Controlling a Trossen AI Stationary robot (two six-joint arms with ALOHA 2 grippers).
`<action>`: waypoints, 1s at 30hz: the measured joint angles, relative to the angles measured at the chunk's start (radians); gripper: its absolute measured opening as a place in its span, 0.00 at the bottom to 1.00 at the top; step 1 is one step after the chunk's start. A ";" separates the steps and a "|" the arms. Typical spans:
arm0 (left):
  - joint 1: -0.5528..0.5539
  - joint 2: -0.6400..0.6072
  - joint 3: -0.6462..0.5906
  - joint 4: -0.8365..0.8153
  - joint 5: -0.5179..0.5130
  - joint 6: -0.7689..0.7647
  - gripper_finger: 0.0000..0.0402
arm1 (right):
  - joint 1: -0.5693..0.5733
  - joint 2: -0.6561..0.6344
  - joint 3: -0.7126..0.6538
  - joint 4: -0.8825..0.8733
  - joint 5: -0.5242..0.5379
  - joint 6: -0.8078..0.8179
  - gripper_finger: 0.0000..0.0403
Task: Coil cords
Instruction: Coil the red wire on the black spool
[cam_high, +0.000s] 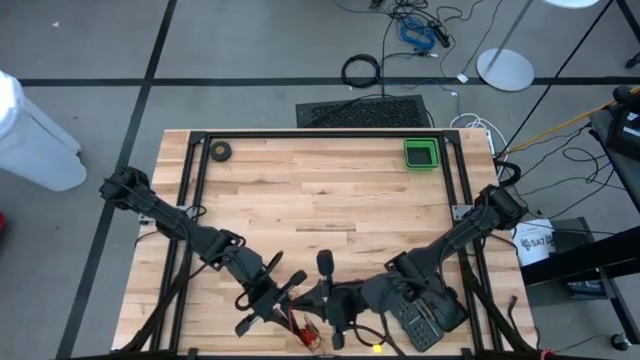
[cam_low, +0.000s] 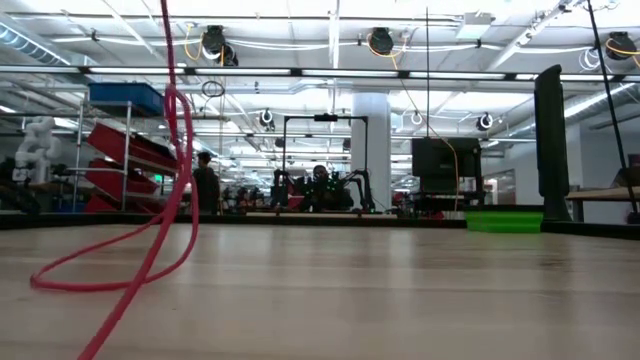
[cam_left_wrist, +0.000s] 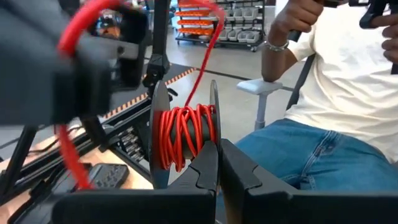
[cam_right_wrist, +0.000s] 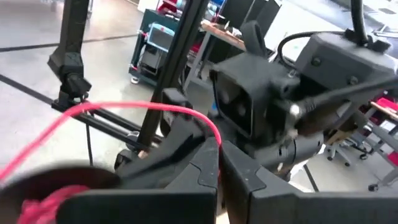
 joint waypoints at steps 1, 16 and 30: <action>0.000 0.000 0.000 0.000 0.000 0.000 0.02 | -0.001 0.004 0.007 -0.011 -0.002 0.002 0.00; -0.027 -0.004 0.000 0.078 0.002 0.010 0.02 | -0.027 0.012 0.012 -0.145 -0.039 0.112 0.00; -0.064 -0.005 0.000 0.164 0.003 0.089 0.02 | -0.028 0.012 0.012 -0.273 -0.113 0.204 0.00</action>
